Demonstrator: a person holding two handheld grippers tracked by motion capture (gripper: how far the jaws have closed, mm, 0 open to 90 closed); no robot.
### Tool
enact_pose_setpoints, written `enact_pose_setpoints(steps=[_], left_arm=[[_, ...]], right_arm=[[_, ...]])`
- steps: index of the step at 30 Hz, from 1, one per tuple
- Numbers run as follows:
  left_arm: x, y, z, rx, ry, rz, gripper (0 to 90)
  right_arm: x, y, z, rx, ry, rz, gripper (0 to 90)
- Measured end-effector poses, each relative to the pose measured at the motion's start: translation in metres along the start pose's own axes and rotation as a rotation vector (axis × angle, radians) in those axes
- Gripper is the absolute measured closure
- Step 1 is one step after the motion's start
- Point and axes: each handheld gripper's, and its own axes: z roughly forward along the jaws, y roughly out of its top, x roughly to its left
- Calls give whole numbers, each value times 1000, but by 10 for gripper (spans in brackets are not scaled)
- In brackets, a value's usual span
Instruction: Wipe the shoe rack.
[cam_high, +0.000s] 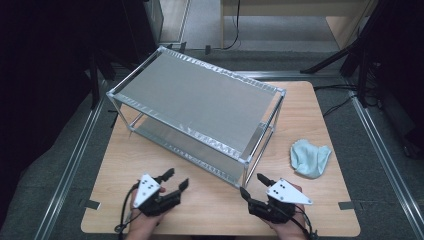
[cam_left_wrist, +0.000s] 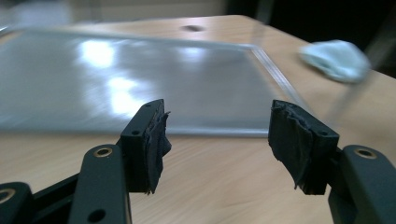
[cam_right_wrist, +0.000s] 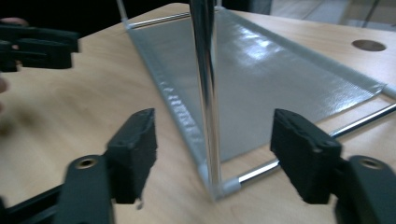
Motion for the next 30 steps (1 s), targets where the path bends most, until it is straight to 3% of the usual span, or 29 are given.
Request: enact_pose_setpoints(steps=[3,4,5,7,10,13,16,17,20,26,30], left_arm=[[26,0,-7,-20,73,-79,377],[30,0,-8,-22,84,-78,379],[35,1,-9,-19,99,-69,379],[45,1,-12,-17,116,-90,379],[58,-1,-15,2,141,-119,379],[63,0,-15,2,160,-117,377],[69,0,-13,2,189,-113,377],[71,2,-12,8,200,-125,377],[82,8,-12,8,183,-215,389],[99,17,-5,1,277,-191,415],[102,18,9,16,298,-181,476]], right_arm=[[5,4,15,10,-36,23,511],[6,3,19,13,-30,18,648],[7,2,20,13,-30,5,717],[7,-1,21,24,-46,-28,803],[-1,-6,13,21,-42,-44,812],[-13,-11,0,19,-68,-55,814],[-28,-15,-13,19,-95,-19,808],[-33,-16,-16,17,-107,-6,806],[-45,-18,-25,19,-112,9,805],[-61,-23,-42,14,-235,84,800],[-67,-27,-50,5,-262,131,793]])
